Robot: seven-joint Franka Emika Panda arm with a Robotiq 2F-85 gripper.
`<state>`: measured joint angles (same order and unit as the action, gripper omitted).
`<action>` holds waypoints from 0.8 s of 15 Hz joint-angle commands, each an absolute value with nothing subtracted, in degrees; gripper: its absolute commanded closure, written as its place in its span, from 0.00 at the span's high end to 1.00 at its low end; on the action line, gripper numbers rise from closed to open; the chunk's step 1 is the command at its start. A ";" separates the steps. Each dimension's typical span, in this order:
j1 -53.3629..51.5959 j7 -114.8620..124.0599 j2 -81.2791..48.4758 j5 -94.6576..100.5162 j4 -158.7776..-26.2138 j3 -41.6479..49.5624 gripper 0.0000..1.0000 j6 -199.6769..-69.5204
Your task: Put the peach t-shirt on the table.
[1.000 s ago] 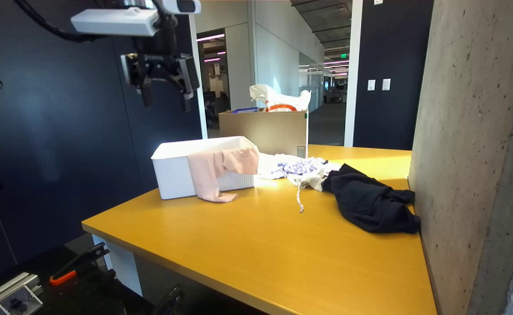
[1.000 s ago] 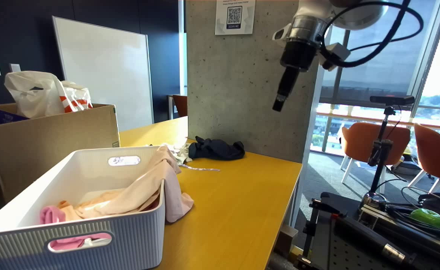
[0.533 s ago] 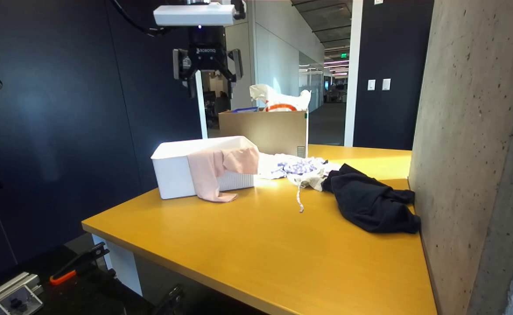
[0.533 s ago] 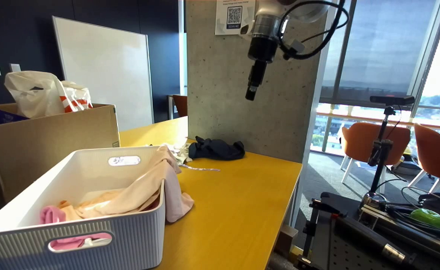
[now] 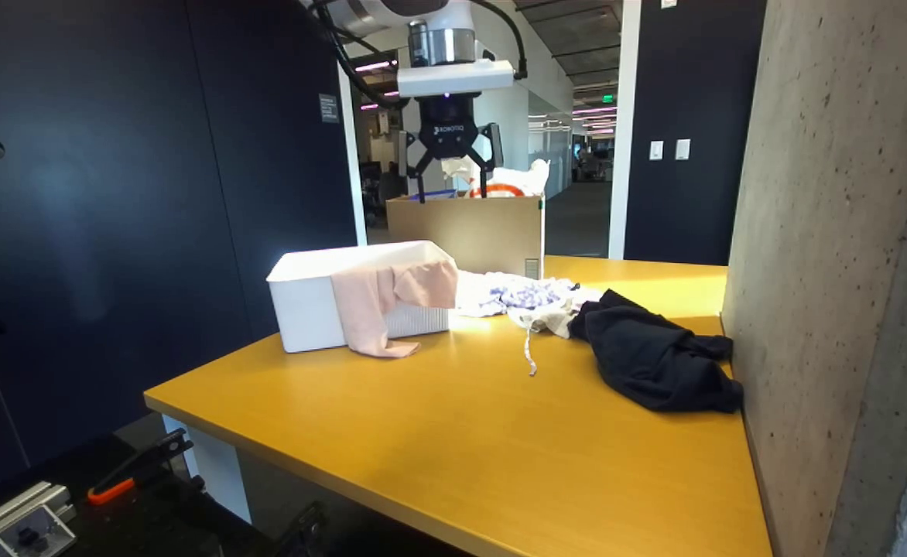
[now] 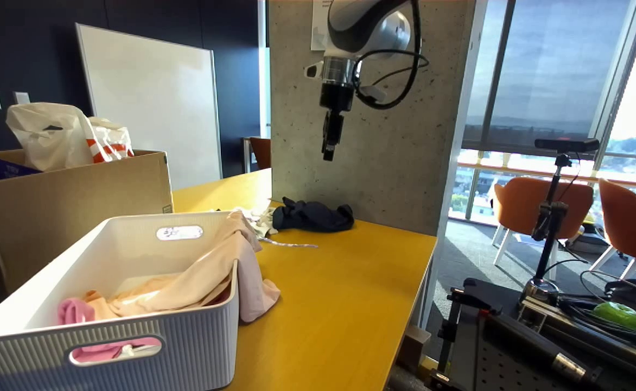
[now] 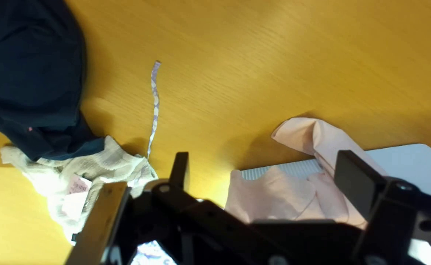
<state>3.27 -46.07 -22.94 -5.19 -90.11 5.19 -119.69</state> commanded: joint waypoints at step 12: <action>5.71 -50.89 -39.75 -3.89 -68.10 -2.21 1.00 -115.33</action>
<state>5.07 -50.07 -33.90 -3.49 -72.97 0.65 -112.27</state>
